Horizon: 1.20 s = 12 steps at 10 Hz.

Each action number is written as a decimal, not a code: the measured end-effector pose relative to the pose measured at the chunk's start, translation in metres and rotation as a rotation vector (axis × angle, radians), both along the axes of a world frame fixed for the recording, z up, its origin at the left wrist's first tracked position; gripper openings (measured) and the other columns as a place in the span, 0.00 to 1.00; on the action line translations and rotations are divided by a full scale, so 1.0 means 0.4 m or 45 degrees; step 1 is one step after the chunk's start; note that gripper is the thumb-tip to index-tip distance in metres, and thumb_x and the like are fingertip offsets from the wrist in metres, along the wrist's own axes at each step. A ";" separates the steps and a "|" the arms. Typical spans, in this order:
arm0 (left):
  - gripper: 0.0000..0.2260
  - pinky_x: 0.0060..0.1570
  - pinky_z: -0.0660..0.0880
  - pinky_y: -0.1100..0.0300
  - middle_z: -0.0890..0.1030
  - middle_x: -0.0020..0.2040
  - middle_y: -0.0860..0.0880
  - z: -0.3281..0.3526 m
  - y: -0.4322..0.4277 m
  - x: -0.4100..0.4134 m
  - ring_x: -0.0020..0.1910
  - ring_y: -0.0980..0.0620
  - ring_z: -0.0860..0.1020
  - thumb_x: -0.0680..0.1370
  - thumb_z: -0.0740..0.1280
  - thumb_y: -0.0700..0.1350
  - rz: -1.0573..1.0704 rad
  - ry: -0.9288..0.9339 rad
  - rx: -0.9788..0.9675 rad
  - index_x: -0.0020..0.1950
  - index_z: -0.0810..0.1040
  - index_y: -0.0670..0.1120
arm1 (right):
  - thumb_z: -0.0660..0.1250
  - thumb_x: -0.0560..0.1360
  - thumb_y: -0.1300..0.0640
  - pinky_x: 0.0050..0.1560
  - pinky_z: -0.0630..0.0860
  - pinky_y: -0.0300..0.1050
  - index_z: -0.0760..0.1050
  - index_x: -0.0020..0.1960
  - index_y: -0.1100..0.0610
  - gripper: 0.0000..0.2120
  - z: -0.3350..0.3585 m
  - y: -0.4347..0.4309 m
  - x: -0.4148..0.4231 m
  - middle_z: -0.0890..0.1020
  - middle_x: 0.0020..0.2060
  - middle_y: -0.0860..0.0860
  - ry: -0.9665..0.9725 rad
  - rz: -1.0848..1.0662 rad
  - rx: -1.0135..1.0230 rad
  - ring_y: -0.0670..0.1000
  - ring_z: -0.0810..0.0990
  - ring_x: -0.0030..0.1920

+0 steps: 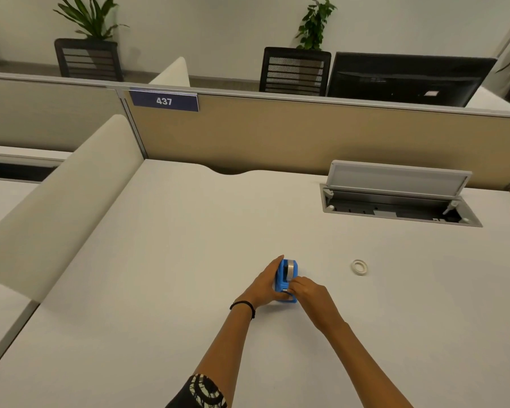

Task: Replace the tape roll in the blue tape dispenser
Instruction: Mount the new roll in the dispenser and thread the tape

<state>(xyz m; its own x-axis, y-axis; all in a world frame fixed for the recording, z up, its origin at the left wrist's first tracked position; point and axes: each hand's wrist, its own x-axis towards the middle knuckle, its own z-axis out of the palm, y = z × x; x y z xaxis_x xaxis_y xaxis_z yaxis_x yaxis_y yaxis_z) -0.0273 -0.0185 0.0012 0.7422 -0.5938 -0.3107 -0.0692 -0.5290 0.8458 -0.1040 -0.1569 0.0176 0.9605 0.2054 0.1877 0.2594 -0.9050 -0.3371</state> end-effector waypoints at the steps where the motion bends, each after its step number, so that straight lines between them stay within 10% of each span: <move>1: 0.43 0.71 0.60 0.53 0.58 0.75 0.48 -0.001 0.000 -0.001 0.73 0.48 0.60 0.69 0.74 0.44 0.004 0.005 -0.007 0.75 0.50 0.49 | 0.76 0.64 0.61 0.34 0.78 0.38 0.77 0.42 0.58 0.10 -0.006 -0.003 0.000 0.83 0.36 0.54 0.011 0.003 0.022 0.49 0.80 0.33; 12: 0.42 0.71 0.59 0.53 0.59 0.75 0.47 0.010 0.000 -0.005 0.73 0.48 0.60 0.70 0.74 0.43 -0.002 -0.003 -0.015 0.74 0.50 0.47 | 0.66 0.73 0.62 0.49 0.76 0.48 0.75 0.50 0.64 0.08 0.010 0.007 -0.002 0.80 0.47 0.61 0.202 -0.074 0.122 0.57 0.78 0.46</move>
